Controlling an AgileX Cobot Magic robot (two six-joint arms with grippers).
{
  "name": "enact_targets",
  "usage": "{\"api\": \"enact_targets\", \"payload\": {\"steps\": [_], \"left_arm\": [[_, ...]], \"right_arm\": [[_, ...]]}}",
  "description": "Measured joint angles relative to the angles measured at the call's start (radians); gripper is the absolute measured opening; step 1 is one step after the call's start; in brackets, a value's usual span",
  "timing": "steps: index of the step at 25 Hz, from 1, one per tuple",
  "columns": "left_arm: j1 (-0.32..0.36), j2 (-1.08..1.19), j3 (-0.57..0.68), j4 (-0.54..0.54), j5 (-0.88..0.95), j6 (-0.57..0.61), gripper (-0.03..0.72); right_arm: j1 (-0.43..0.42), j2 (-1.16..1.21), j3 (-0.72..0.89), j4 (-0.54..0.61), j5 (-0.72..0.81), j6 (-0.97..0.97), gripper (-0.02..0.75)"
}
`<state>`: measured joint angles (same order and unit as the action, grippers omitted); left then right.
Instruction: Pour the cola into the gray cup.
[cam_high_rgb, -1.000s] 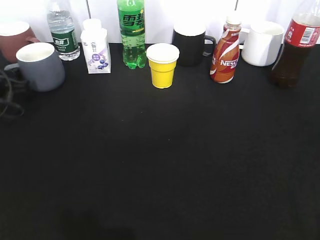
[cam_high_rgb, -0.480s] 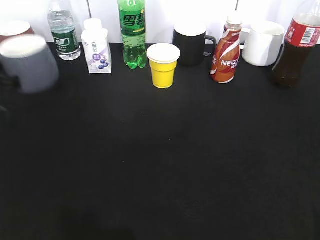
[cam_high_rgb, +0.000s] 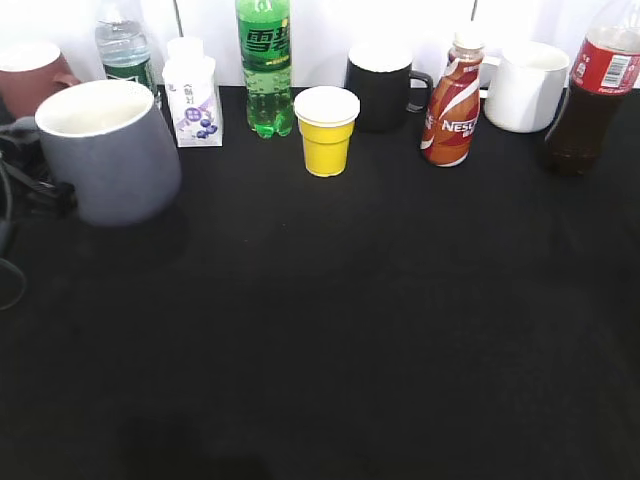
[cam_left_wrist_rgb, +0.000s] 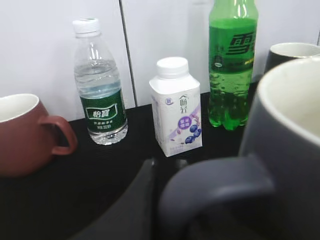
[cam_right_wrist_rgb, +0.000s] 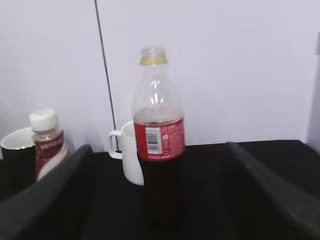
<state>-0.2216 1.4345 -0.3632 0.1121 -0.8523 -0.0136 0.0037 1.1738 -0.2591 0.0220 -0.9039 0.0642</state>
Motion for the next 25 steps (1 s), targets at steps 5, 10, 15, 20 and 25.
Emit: {"api": "enact_targets", "payload": {"steps": [5, 10, 15, 20, 25], "left_arm": [[0.000, 0.000, 0.000, 0.000, -0.017, -0.004, 0.063], [0.000, 0.000, 0.000, 0.000, -0.040, -0.004, 0.063], [0.000, 0.000, 0.000, 0.000, -0.040, -0.004, 0.062], [0.000, 0.000, 0.000, 0.000, -0.041, -0.004, 0.062], [0.000, 0.000, 0.000, 0.001, -0.043, -0.004, 0.062]], "right_arm": [[0.000, 0.538, -0.133, -0.041, -0.291, 0.000, 0.660], [0.000, 0.792, -0.357, -0.036, -0.303, 0.000, 0.661], [0.000, 0.931, -0.538, -0.012, -0.304, 0.000, 0.661], [0.000, 1.042, -0.673, -0.006, -0.305, 0.000, 0.625], [0.000, 1.080, -0.725, -0.015, -0.305, 0.000, 0.594]]}}
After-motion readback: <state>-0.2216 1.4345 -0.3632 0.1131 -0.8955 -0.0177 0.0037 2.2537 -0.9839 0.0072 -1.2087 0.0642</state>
